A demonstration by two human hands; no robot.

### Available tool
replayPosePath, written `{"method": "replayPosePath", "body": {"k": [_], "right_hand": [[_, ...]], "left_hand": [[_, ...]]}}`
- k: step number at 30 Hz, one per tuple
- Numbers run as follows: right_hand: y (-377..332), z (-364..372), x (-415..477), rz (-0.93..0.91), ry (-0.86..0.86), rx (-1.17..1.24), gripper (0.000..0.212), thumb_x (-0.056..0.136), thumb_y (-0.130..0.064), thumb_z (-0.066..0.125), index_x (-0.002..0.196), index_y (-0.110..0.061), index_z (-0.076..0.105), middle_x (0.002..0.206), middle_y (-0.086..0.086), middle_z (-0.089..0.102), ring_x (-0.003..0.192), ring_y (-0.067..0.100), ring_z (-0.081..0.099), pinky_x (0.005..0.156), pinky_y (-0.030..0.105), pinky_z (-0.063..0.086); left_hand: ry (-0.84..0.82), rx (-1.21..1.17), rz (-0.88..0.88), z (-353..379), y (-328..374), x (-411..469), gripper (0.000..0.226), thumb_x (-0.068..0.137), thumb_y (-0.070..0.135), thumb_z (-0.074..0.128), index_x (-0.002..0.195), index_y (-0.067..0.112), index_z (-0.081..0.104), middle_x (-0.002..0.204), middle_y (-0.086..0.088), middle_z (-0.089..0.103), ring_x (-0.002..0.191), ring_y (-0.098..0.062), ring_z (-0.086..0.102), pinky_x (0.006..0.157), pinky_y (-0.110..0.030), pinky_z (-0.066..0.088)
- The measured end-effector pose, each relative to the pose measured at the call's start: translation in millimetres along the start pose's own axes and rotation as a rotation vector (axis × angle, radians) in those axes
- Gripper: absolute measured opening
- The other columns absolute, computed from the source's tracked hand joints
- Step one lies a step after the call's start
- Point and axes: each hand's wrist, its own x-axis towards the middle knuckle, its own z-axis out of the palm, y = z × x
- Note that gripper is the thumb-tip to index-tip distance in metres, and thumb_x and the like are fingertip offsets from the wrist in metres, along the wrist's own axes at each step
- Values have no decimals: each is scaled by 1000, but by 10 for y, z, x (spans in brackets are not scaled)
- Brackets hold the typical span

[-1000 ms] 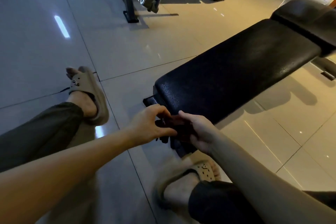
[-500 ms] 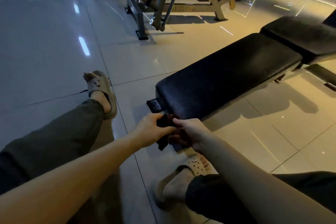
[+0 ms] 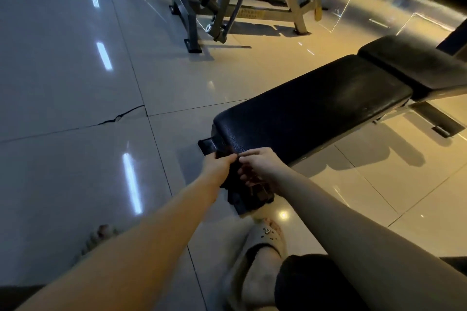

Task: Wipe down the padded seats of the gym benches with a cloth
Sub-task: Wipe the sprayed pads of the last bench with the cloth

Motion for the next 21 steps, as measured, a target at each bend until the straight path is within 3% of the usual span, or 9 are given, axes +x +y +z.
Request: {"method": "replayPosePath", "body": {"k": [3, 6, 9, 12, 16, 18, 21], "right_hand": [[57, -126, 305, -215, 180, -383, 16, 101, -21, 57, 105, -17, 72, 93, 4, 71, 83, 18, 68, 81, 42, 61], [267, -237, 612, -446, 402, -900, 28, 101, -29, 55, 123, -17, 66, 116, 2, 64, 107, 20, 61, 93, 44, 54], [525, -319, 887, -614, 460, -1154, 43, 101, -33, 54, 140, -16, 55, 141, 8, 55, 131, 27, 50, 112, 47, 40], [690, -411, 1156, -658, 414, -1276, 53, 102, -41, 48, 150, -18, 44, 157, 9, 43, 146, 28, 37, 121, 51, 27], [830, -457, 1351, -671, 384, -1295, 55, 105, -46, 36, 152, -18, 43, 161, 6, 38, 151, 24, 29, 124, 49, 21], [865, -447, 1368, -689, 416, -1267, 55, 104, -45, 35, 150, -17, 47, 159, 6, 41, 150, 24, 31, 124, 49, 21], [866, -428, 1386, -712, 440, -1241, 55, 103, -44, 36, 148, -16, 49, 158, 7, 43, 149, 24, 33, 123, 50, 24]], "left_hand": [[33, -41, -29, -75, -36, 223, 18, 95, 12, 69, 111, 3, 66, 88, -11, 70, 73, -25, 67, 53, -30, 51], [121, -72, -59, -162, -130, 528, 20, 94, 12, 71, 111, 2, 66, 97, -14, 70, 84, -28, 68, 70, -37, 56], [164, -128, -95, -119, -356, 838, 9, 96, 16, 70, 98, 8, 67, 96, -13, 71, 89, -30, 69, 73, -39, 59], [190, -95, -60, 17, -500, 1107, 7, 93, 24, 72, 87, 24, 68, 95, -9, 75, 89, -29, 73, 87, -50, 60], [261, -34, 52, 12, -253, 1460, 12, 92, 26, 71, 81, 27, 67, 87, 0, 73, 88, -24, 71, 88, -47, 59], [322, -27, 79, -56, -63, 1669, 5, 91, 26, 73, 89, 23, 69, 92, -2, 73, 91, -24, 71, 88, -44, 59], [375, 5, 86, 22, -62, 1653, 18, 93, 27, 71, 108, 17, 72, 94, 1, 70, 93, -21, 69, 85, -34, 55]]}}
